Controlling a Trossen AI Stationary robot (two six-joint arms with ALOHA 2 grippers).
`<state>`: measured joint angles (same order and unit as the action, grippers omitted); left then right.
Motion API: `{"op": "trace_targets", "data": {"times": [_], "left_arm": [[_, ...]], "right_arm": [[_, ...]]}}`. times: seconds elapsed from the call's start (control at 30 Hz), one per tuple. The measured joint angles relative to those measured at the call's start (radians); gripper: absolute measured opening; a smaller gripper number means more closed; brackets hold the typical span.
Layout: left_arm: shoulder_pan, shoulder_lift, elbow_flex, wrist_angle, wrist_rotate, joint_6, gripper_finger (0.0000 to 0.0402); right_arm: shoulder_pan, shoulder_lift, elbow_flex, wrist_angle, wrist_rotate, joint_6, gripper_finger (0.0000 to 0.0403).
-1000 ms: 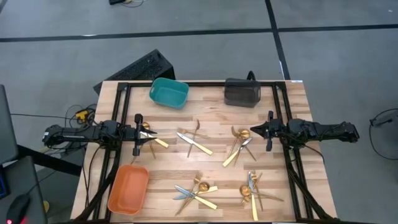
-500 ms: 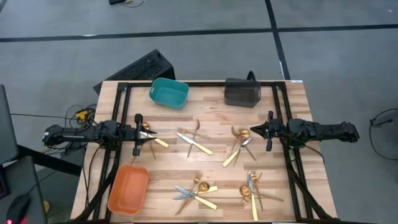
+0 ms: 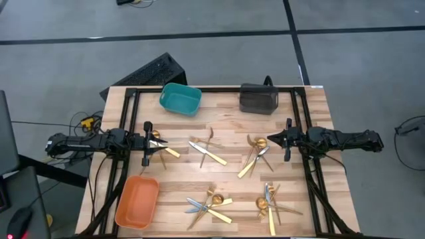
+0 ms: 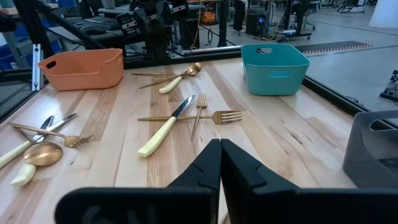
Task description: Sort silverware by color (type)
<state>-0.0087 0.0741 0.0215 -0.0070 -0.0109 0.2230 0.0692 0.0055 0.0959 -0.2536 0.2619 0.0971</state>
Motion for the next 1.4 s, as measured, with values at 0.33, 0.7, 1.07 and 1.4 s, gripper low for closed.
{"op": "trace_targets", "data": {"times": [0.33,0.7,1.07,1.4], "left_arm": [[0.000,0.000,0.000,0.000,0.000,0.000,0.0087],[0.000,0.000,0.000,0.000,0.000,0.001,0.0087],[0.000,0.000,0.000,0.005,-0.038,0.351,0.0087],[0.003,0.000,0.000,0.028,-0.060,0.234,0.0087]], "right_arm": [[0.000,0.000,0.000,0.000,0.000,0.000,0.0038],[0.000,0.000,0.000,0.000,0.000,0.000,0.0038],[0.000,0.000,0.000,0.000,0.000,-0.001,0.0038],[0.000,0.000,-0.004,0.098,0.000,-0.154,0.0038]]}}
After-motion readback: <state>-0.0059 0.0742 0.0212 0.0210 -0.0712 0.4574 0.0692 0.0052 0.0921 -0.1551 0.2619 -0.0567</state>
